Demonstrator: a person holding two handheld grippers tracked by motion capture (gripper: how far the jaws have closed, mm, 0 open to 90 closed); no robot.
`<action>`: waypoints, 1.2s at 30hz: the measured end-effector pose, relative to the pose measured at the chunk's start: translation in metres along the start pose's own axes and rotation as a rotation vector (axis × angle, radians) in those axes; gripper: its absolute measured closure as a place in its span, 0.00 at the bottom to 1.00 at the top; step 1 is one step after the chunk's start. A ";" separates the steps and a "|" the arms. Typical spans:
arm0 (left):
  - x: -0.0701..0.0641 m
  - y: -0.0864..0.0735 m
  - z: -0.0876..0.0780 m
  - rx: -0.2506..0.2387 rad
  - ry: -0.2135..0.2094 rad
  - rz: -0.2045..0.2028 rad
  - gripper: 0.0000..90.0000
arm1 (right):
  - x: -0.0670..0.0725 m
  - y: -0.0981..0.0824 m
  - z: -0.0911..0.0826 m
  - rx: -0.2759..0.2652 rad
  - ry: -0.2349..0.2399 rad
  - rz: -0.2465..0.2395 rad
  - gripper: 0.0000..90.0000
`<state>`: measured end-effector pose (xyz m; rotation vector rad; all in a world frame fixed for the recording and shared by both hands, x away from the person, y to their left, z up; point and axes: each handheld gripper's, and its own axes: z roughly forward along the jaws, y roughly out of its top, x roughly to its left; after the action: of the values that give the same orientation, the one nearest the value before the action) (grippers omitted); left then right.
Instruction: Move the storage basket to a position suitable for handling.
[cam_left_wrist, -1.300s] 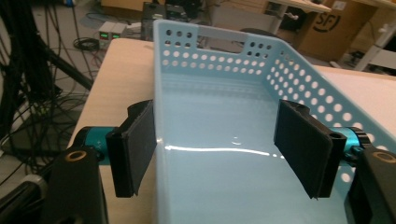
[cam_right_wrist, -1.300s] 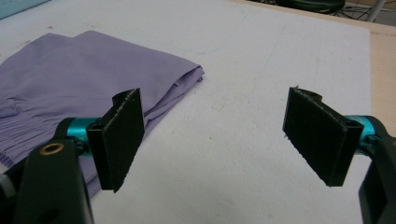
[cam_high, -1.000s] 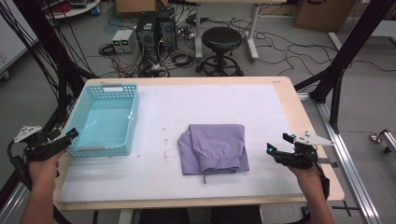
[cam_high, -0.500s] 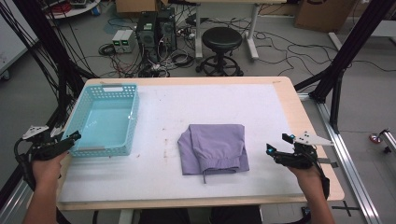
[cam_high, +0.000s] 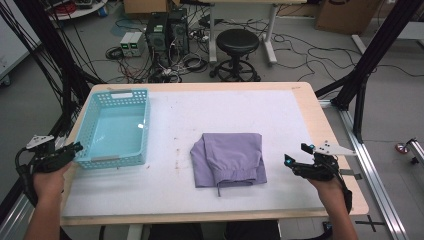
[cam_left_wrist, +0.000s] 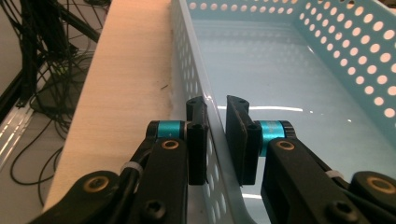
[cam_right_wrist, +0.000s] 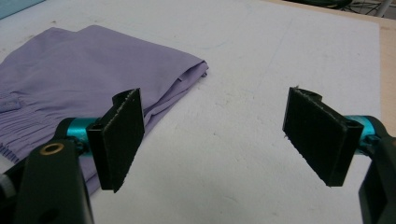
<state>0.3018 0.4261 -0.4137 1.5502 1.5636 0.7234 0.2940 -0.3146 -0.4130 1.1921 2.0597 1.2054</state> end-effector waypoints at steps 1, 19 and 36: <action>0.000 -0.001 0.000 -0.003 -0.005 0.000 0.87 | 0.000 0.000 0.000 0.000 0.000 -0.001 0.23; -0.014 -0.008 -0.007 -0.034 -0.090 -0.008 0.84 | 0.001 0.001 0.001 0.003 0.004 0.000 0.23; -0.014 -0.012 -0.015 -0.036 -0.166 0.021 0.84 | 0.001 0.000 0.001 0.004 0.006 0.001 0.23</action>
<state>0.2818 0.4130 -0.4142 1.5612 1.4070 0.6146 0.2944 -0.3137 -0.4129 1.1930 2.0673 1.2074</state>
